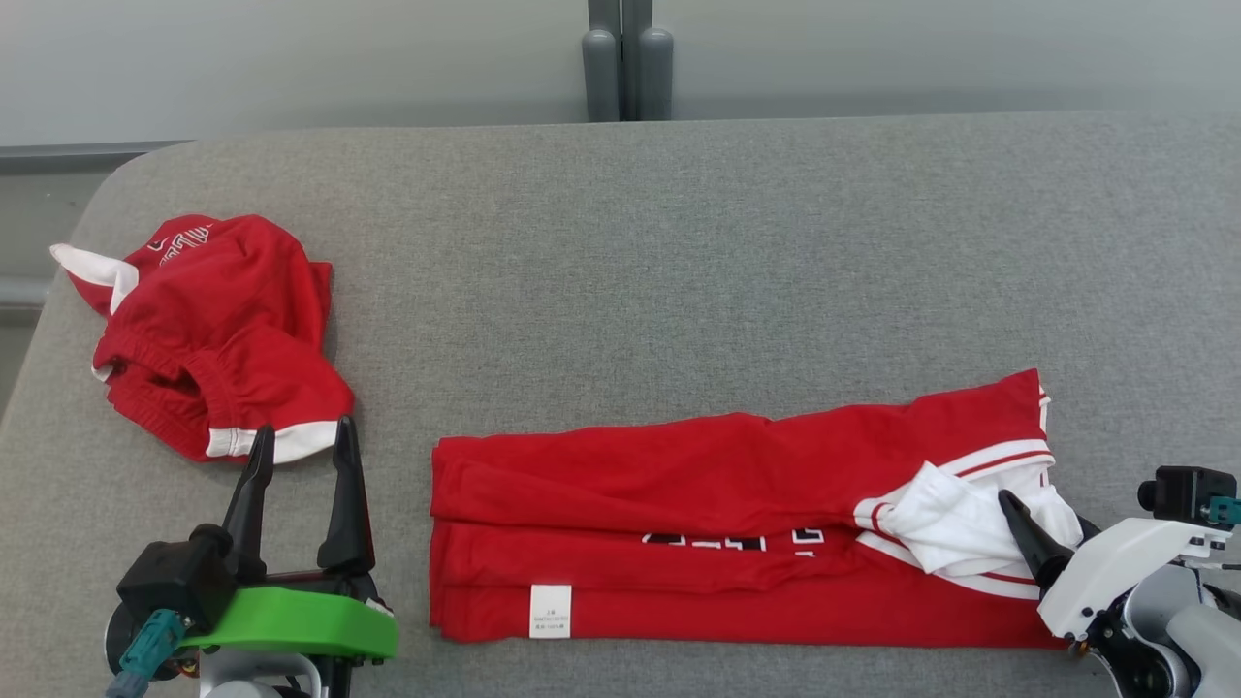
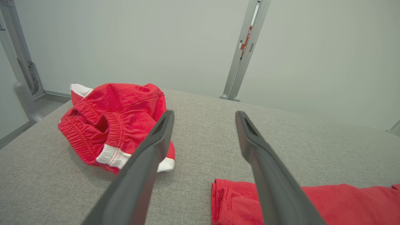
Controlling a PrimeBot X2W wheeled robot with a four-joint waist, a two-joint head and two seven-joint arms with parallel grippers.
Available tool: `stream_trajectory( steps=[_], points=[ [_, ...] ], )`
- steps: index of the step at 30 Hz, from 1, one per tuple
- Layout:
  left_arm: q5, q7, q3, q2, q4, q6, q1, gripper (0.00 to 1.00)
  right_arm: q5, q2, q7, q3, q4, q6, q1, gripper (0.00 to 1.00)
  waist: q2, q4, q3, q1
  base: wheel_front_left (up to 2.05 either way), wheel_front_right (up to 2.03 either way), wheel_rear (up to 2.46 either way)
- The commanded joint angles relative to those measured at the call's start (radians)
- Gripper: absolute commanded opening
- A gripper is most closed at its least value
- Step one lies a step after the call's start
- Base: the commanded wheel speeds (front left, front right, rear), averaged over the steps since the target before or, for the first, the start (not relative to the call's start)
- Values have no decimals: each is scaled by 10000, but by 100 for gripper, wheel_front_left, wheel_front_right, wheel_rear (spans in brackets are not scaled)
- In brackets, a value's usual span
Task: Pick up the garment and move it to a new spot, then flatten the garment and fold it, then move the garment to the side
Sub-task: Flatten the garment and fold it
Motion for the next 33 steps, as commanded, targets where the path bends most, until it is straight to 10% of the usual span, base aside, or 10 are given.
stream_trajectory(
  steps=[1, 2, 27, 33],
  points=[
    [106, -27, 98, -95, 85, -133, 128, 100, 118, 491, 414, 446, -139, 91, 421, 28, 0, 56, 3, 0, 0, 0, 0],
    [174, -27, 167, -151, 152, -225, 134, 100, 179, 480, 437, 481, -287, 91, 425, 0, 0, 76, 2, 0, 0, 0, 0],
    [1129, -28, 1263, -1211, 728, -1153, 513, 100, 143, -2142, -879, -1341, -163, 51, -1096, 0, 0, -290, -471, 0, 0, 0, 0],
    [1169, -28, 1545, -1339, 803, -1240, 884, 100, 96, -2473, 511, -1119, -1605, 51, -830, 0, 0, -423, -871, 0, 0, 0, 0]
  ],
)
